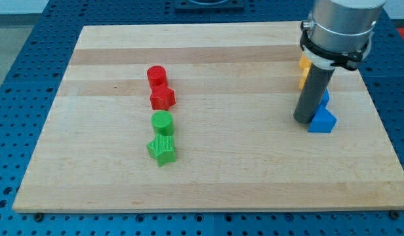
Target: Point your arm at the red circle
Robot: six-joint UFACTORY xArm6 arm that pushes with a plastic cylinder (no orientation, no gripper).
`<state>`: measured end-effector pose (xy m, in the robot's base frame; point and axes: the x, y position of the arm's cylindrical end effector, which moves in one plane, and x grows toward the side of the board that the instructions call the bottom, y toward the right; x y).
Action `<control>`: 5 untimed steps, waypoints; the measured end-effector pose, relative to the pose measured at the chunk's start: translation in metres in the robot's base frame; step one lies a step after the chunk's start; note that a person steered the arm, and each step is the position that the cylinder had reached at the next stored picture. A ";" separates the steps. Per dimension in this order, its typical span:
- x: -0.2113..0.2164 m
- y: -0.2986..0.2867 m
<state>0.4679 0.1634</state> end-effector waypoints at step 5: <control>-0.076 -0.130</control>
<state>0.3923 0.0332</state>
